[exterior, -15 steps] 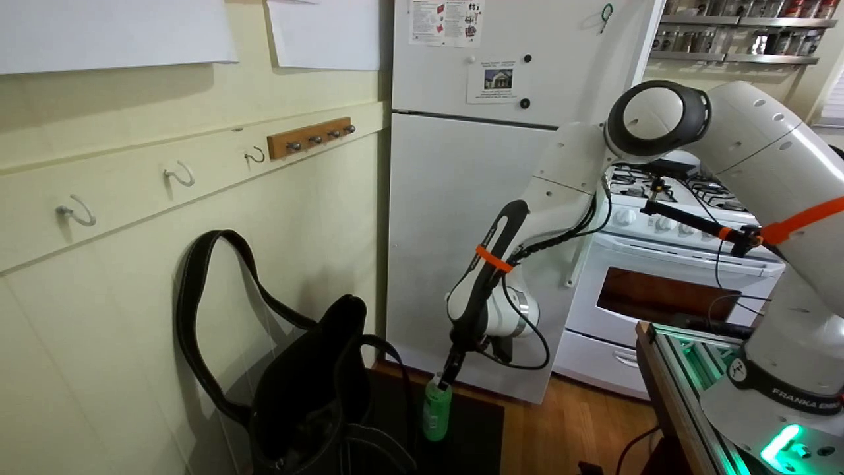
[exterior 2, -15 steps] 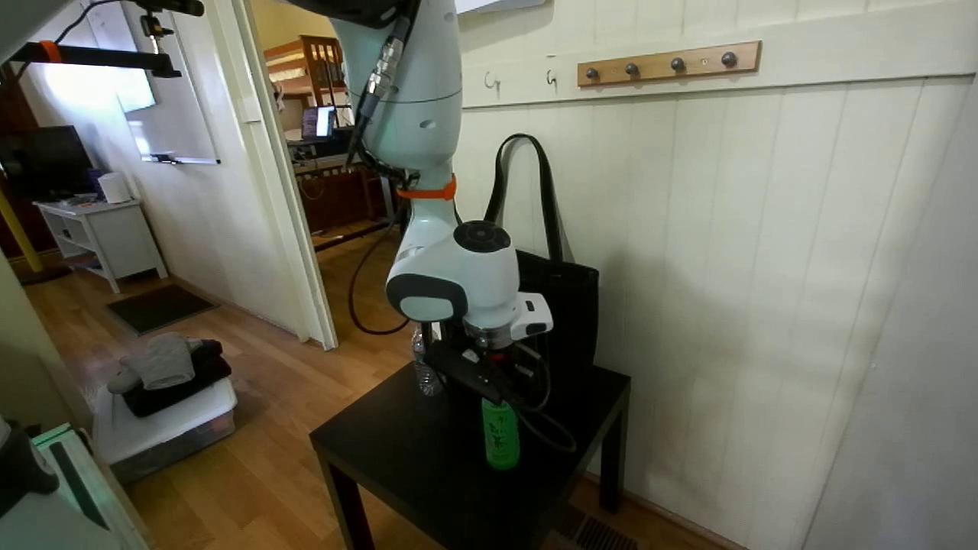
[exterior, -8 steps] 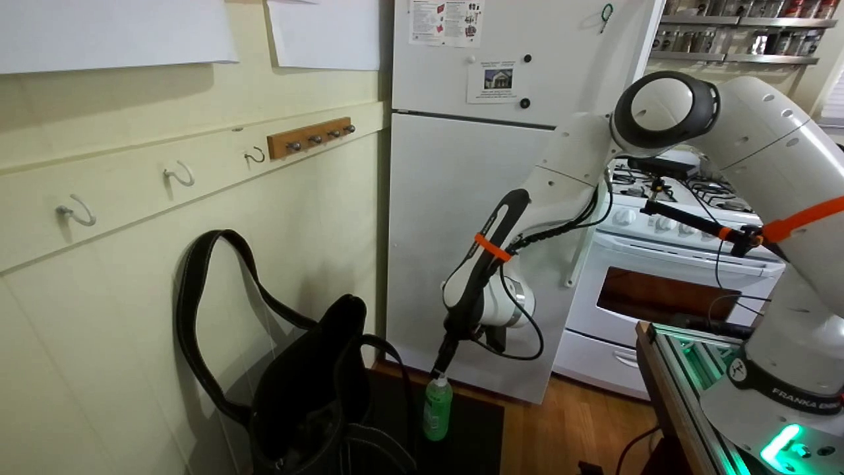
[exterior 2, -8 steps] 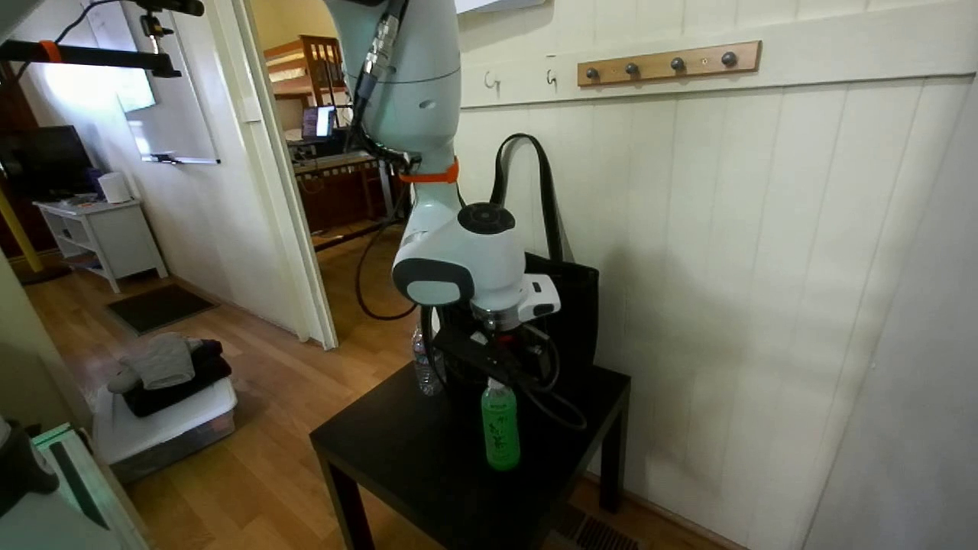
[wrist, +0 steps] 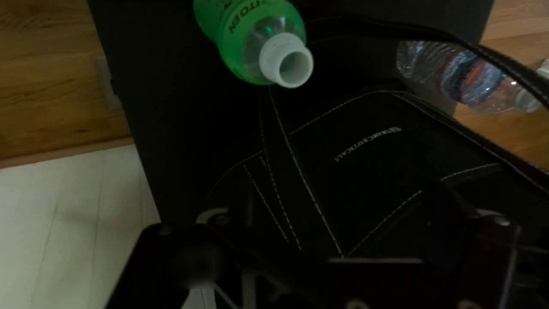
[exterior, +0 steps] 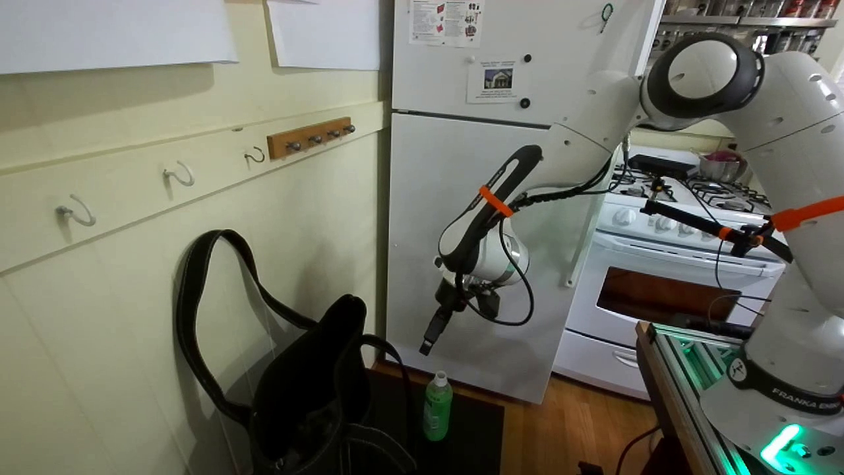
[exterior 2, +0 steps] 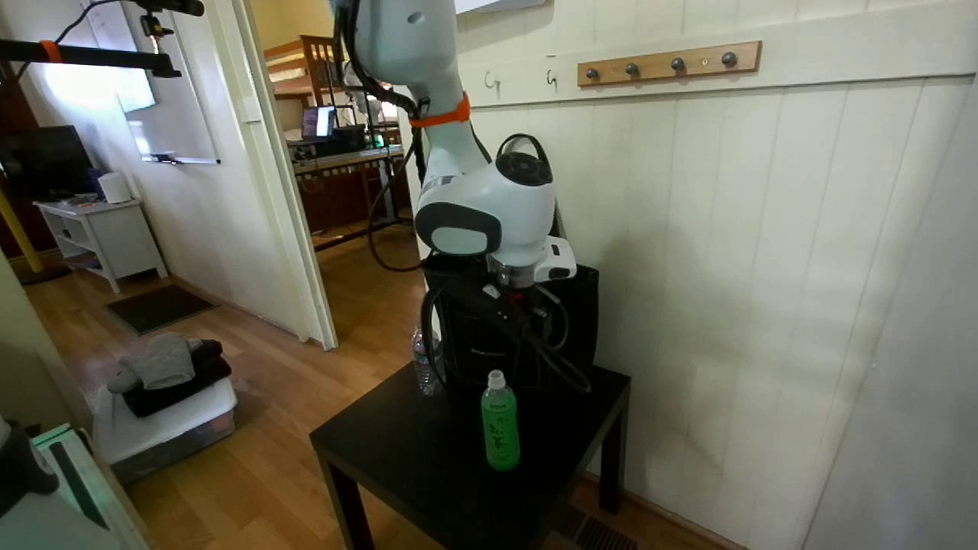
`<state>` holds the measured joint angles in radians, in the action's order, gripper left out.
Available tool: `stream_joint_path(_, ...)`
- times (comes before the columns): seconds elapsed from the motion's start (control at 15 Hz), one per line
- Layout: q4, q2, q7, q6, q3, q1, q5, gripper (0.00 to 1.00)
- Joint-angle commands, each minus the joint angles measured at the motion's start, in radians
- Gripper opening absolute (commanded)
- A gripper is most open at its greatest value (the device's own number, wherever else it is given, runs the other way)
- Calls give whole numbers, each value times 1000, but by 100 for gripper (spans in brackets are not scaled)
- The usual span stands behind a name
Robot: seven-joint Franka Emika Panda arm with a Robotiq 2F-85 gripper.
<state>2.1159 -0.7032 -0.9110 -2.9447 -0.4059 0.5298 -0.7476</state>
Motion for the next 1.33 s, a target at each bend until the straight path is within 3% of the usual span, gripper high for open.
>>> stream_joint_path(0.0, -8, 71, 163, 235, 128, -66, 81, 100)
stream_joint_path(0.27, -65, 87, 340, 442, 264, -149, 179, 100)
stream_joint_path(0.73, -219, 27, 573, 717, 353, -213, 292, 100)
stream_joint_path(1.07, -327, -67, 673, 830, 391, -243, 349, 100)
stream_joint_path(1.13, -260, -7, 625, 781, 373, -227, 316, 100)
stream_joint_path(1.27, -290, -43, 638, 791, 377, -229, 324, 100)
